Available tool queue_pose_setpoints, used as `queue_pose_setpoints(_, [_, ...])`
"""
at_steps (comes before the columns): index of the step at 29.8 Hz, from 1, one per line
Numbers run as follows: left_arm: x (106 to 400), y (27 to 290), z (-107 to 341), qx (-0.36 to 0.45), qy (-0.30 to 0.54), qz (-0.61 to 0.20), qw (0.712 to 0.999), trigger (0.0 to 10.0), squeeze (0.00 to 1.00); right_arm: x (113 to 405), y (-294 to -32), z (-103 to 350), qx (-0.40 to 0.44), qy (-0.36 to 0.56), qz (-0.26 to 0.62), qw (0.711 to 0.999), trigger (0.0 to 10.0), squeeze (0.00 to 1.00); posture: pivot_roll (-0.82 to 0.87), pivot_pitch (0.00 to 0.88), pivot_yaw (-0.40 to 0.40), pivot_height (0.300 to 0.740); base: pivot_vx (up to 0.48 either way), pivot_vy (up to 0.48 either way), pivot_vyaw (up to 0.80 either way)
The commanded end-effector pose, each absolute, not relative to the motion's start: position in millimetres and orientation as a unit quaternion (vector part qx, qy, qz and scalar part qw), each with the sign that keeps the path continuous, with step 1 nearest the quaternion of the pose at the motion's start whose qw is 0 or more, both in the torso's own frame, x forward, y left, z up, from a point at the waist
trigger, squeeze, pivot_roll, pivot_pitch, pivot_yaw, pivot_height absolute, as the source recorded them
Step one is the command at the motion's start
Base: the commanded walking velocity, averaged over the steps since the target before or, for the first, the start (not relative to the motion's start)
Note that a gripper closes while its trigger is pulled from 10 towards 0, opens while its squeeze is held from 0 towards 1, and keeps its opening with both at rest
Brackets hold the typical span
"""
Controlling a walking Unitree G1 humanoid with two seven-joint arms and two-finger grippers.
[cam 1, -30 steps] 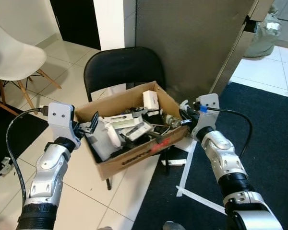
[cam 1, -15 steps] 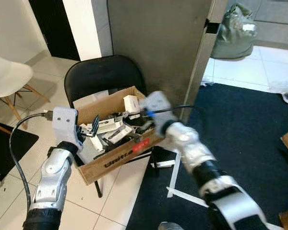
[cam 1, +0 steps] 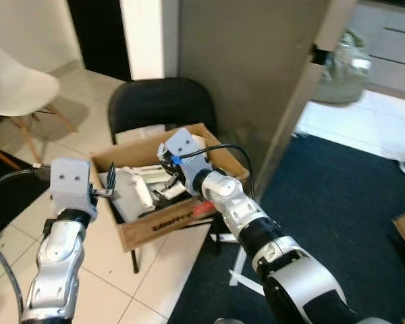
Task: Picking trash to rubbish bin
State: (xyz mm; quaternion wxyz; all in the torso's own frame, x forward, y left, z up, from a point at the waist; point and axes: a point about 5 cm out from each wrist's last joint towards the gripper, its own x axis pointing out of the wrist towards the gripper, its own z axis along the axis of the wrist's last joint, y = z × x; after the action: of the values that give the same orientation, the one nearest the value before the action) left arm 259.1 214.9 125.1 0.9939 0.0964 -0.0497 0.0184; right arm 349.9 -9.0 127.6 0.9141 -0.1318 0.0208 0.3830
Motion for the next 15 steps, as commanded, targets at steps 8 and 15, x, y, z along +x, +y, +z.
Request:
queue_pose_setpoints(8, [254.3,216.9,127.0,0.1,-0.043,0.029,0.994,10.0,0.0,358.5,-12.4,128.1,-0.14,0.039,0.353,0.924,10.0,0.0,0.08,0.0,-0.081,0.74,0.0,0.0,0.77])
queue_pose_setpoints(15, [254.7,217.3,126.8,0.098,-0.038,0.028,0.994,10.0,0.0,366.4,-18.5,129.3,-0.165,0.051,0.308,0.936,10.0,0.0,0.08,0.0,-0.077,0.74,0.0,0.0,0.77])
